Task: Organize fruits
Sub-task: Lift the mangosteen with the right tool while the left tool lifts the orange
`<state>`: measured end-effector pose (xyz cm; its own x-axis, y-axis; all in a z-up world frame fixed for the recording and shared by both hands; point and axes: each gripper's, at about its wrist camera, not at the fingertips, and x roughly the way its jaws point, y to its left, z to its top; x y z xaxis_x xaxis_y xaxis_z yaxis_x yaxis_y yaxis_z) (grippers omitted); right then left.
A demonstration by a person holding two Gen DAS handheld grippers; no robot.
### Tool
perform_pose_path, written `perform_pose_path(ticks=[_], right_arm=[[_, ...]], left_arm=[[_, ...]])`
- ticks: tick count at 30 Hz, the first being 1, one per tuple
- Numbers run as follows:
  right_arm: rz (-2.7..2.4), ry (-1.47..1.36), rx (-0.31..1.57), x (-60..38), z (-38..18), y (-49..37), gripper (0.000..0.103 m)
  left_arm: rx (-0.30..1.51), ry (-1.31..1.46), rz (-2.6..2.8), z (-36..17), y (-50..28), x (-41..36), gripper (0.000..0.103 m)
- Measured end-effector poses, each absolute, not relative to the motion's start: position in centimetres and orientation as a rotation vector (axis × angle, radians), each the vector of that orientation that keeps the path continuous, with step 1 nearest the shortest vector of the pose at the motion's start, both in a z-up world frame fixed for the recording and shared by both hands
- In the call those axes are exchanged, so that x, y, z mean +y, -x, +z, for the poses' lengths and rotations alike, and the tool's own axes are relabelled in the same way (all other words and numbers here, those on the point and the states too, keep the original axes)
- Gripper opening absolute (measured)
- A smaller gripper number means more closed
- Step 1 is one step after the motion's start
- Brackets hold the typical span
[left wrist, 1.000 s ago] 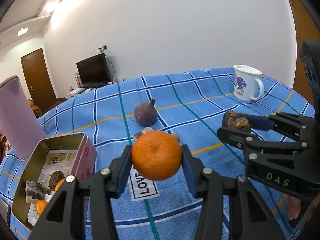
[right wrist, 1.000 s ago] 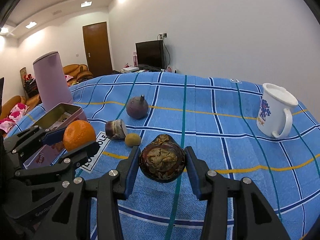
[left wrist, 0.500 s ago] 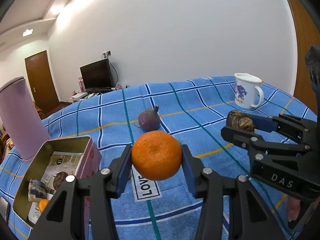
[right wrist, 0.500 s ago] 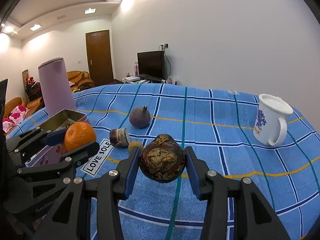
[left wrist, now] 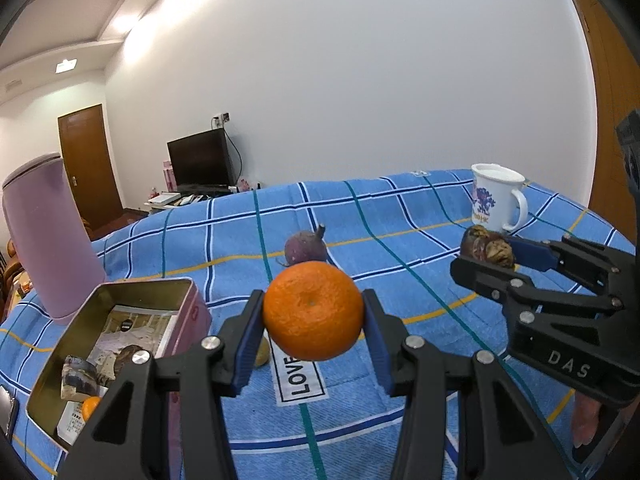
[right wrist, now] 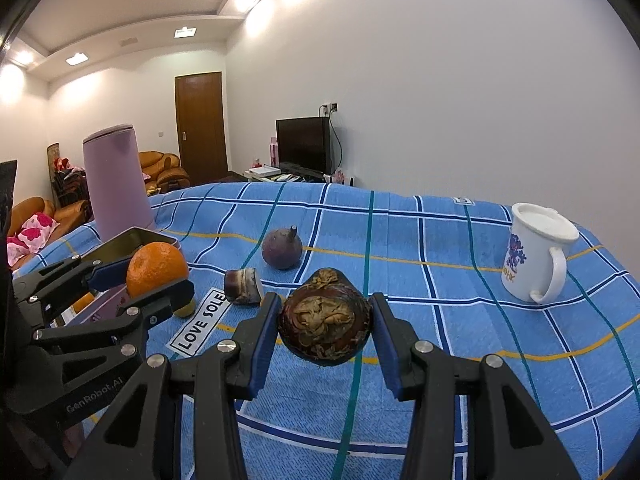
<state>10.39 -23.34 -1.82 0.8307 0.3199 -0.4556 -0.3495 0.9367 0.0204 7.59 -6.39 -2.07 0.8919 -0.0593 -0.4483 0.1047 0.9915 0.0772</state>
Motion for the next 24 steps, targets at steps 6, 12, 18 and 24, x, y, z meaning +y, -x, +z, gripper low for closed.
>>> perform_pose_path(ticks=[6,12,18,24], right_arm=[[0.355,0.062,0.444,-23.5,-1.6,-9.9,0.047],[0.353,0.066,0.412,-23.5,-1.3,-9.3,0.047],[0.348,0.066,0.385,-23.7,-1.2,-8.9,0.047],[0.345,0.069,0.358,-23.8,-1.0,-8.5,0.047]], left_arm=[[0.445,-0.098,-0.082,-1.9,-7.2,-6.3,0.049],[0.433,-0.097,-0.083,-1.8,-6.9,-6.4,0.049],[0.417,-0.092,-0.077,-1.7,-6.5,-6.3,0.049],[0.4,-0.077,-0.068,-1.6,-6.2,-6.0,0.049]])
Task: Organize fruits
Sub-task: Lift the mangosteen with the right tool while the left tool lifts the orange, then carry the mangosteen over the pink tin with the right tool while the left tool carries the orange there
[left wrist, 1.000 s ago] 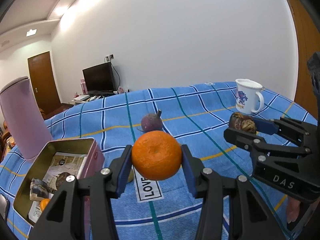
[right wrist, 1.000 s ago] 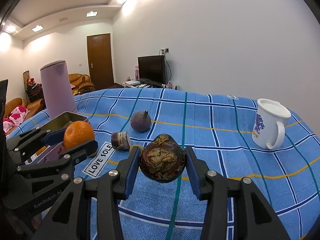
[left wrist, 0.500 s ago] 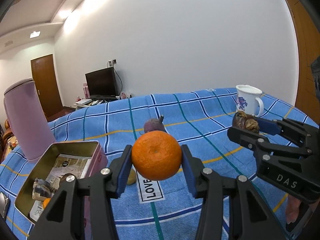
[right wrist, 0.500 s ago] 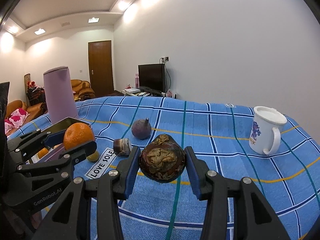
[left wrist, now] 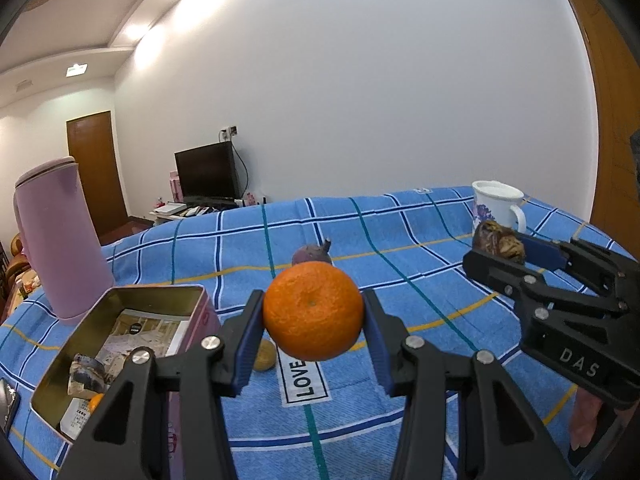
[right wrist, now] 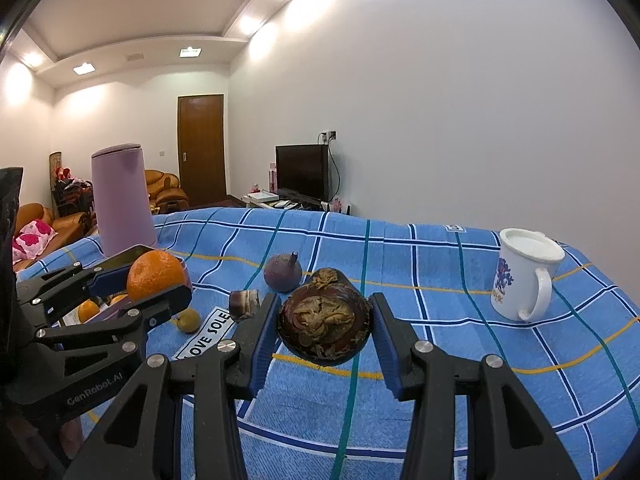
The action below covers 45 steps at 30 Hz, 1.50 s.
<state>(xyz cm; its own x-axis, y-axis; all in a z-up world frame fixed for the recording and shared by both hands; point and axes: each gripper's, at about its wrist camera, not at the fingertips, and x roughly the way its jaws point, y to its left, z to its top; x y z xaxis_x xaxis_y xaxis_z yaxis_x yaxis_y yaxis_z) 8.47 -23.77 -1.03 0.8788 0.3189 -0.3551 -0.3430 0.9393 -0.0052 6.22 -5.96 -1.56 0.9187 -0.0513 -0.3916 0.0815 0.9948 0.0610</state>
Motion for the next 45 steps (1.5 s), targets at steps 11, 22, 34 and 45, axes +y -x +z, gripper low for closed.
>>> perform_pose_path(ticks=[11,22,34,45], right_arm=[[0.347,0.073,0.322,-23.6,-0.8,-7.5,0.047],[0.343,0.078,0.32,-23.2,-0.7,-7.4,0.047],[0.358,0.106,0.343,-21.5,-0.8,-7.9,0.047],[0.374,0.12,0.355,-20.2,-1.0,-8.4,0.047]], left_arm=[[0.378,-0.067,-0.059,-1.4,-5.7,-5.7,0.049],[0.383,-0.055,-0.062,-1.2,-5.6,-5.7,0.049],[0.396,-0.027,-0.057,-1.4,-5.5,-4.5,0.049],[0.399,-0.017,-0.042,-1.5,-5.3,-3.3,0.049]])
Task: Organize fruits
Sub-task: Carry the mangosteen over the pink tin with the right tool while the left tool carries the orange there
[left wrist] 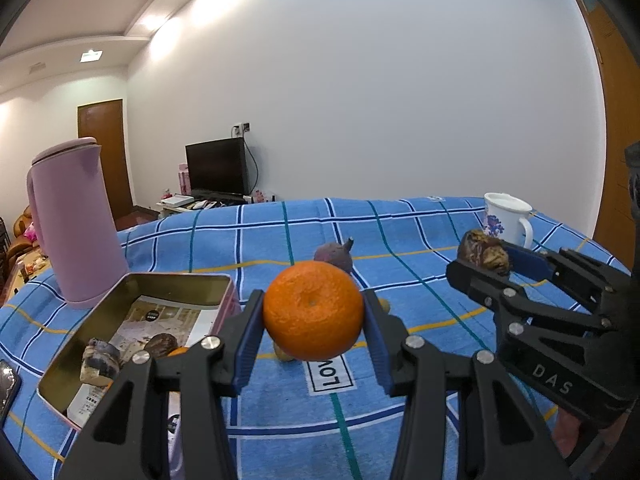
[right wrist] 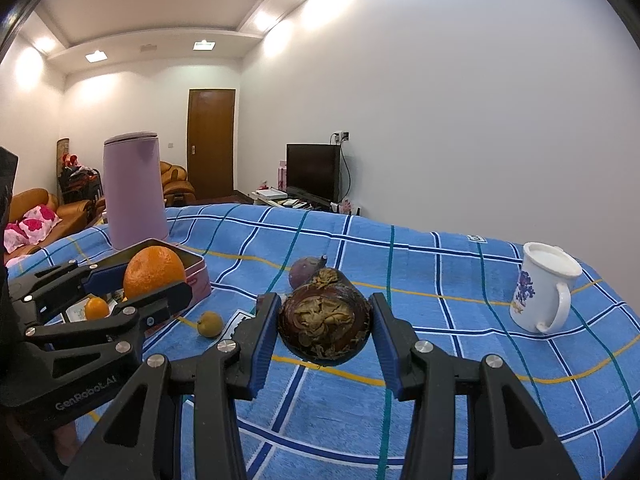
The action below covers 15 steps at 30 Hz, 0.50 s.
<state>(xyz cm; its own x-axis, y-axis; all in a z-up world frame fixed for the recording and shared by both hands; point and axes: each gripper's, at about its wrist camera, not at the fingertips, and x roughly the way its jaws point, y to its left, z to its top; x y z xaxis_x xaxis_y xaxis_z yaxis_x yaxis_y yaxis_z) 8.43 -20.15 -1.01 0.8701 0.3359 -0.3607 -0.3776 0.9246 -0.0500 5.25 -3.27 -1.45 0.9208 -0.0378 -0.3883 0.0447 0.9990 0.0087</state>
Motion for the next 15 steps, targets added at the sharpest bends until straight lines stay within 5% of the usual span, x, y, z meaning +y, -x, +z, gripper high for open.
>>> perform_pose_path(ticks=[15], right_arm=[[0.43,0.153,0.381,-17.3,-1.1,-9.1,0.047]], left_arm=[[0.421,-0.013,-0.002,-1.6,-5.2,-1.1,0.049]])
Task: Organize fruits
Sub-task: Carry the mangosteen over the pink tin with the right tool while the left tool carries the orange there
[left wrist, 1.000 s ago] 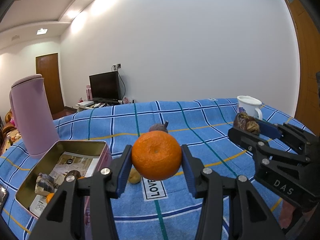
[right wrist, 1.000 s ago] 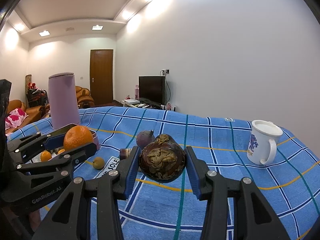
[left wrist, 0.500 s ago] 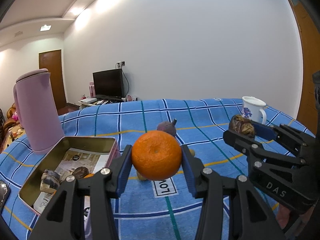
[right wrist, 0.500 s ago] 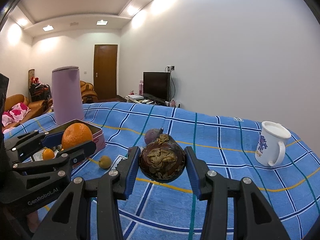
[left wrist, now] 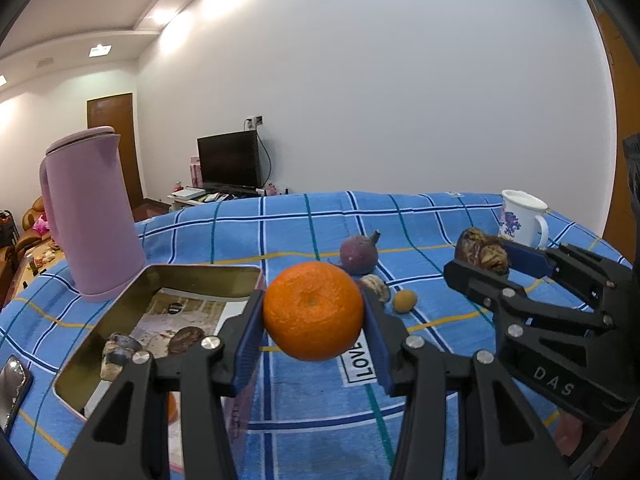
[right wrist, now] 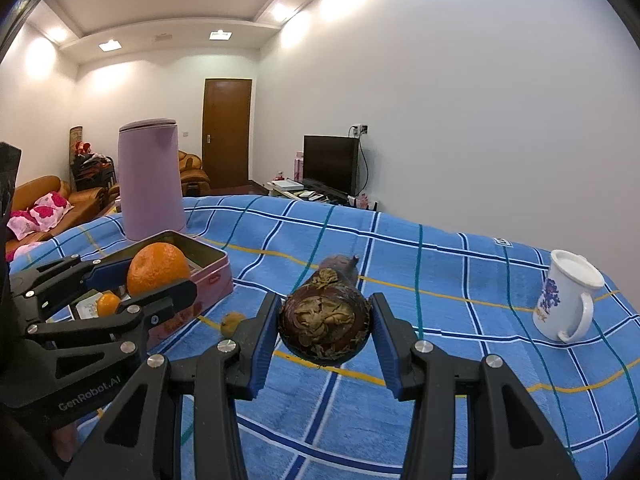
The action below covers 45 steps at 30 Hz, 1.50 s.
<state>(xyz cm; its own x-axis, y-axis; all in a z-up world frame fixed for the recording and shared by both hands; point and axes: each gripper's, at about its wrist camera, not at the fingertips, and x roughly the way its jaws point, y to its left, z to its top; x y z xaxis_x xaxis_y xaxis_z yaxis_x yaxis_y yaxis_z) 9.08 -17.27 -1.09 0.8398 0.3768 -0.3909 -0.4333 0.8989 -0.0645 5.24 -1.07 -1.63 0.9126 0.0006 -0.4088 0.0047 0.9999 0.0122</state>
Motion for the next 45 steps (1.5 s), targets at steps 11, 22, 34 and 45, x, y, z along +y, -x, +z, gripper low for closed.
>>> perform_pose_path(ticks=[11,22,34,45], right_arm=[[0.482,0.179,0.37,-14.7,-0.3,-9.1,0.047],[0.542,0.214,0.376,-11.6,0.3,-9.5,0.047],[0.592,0.236,0.376,-9.1,0.7,-9.6,0.047],[0.64,0.247,0.374,-6.3,1.1,-9.7,0.047]], left_arm=[[0.436,-0.002,0.033,-1.8,-5.1,1.0,0.049],[0.447,0.013,0.081,-1.8,-5.1,3.5,0.049],[0.458,0.027,0.145,-1.6,-4.6,6.7,0.049],[0.481,0.035,0.187,-1.9,-4.7,9.0,0.049]])
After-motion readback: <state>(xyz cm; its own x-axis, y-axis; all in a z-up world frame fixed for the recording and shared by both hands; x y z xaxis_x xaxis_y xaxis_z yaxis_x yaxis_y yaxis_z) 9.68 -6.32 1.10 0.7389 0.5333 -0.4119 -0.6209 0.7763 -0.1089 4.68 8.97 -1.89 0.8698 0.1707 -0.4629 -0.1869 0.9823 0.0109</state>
